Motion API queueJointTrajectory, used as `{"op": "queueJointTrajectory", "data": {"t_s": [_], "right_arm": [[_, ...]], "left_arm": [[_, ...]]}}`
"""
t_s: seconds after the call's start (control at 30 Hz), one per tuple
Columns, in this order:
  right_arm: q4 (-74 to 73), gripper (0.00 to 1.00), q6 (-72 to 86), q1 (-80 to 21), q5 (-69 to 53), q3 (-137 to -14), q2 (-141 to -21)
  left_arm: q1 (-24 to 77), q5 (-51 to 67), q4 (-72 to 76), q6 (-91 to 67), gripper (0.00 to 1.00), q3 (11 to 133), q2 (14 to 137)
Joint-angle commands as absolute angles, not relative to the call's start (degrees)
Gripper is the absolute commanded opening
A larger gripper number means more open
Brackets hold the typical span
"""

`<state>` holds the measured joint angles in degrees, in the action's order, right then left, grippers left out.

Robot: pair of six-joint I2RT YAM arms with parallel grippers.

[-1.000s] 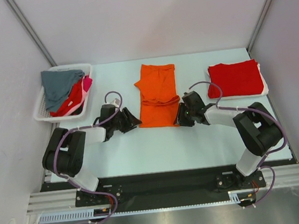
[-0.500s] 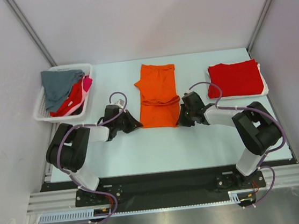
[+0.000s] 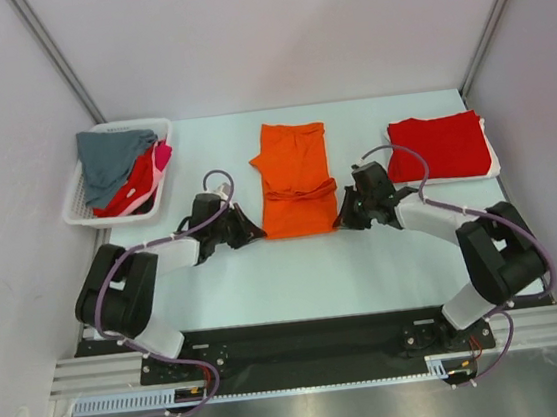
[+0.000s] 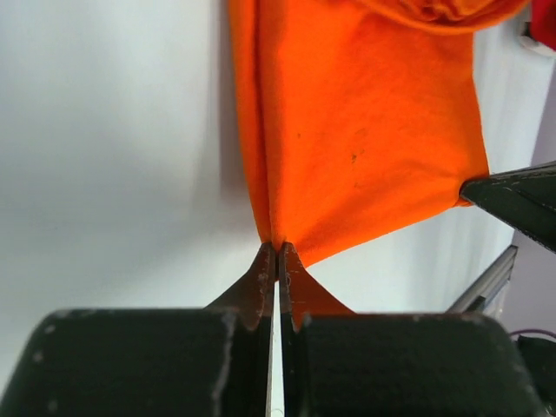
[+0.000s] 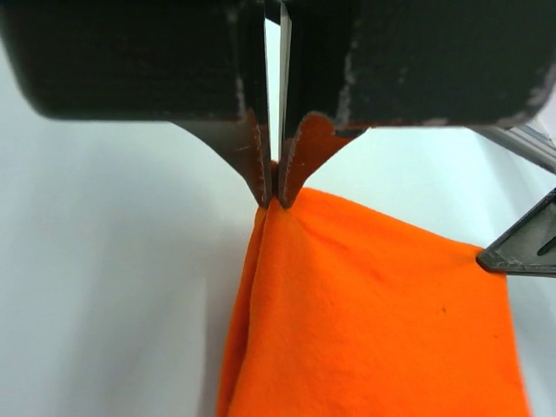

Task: Fold and stack the t-shirts
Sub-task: Fold the tshirt

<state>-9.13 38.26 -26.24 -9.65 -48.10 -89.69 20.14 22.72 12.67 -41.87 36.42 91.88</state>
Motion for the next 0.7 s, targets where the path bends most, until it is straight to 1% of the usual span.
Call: {"op": "queueJointTrajectory", "data": {"t_s": [0.0,0.13,0.3,0.37,0.5,0.67], "right_arm": [[-14.32,0.00,35.51,-25.49,-11.78,-50.62,-83.59],[-18.36,0.00,34.72,-25.23,-12.13,-50.89,-78.23],[-21.61,0.00,34.10,-24.52,-12.48,-51.76,-72.44],[-23.20,0.00,33.66,-24.17,-12.57,-52.82,-71.37],[-25.66,0.00,32.96,-24.08,-12.57,-55.81,-70.40],[-27.07,0.00,32.70,-23.99,-12.74,-59.23,-70.31]], "left_arm": [[20.39,23.90,7.75,-39.99,0.00,37.01,85.09],[21.09,23.91,4.84,-40.52,0.00,35.77,76.67],[22.32,24.61,0.97,-41.39,0.00,35.16,69.45],[22.50,24.52,0.44,-41.57,0.00,35.51,65.59],[22.50,24.00,-6.05,-40.70,0.00,38.31,61.10],[22.41,23.64,-8.43,-40.69,0.00,39.55,57.92]]}}
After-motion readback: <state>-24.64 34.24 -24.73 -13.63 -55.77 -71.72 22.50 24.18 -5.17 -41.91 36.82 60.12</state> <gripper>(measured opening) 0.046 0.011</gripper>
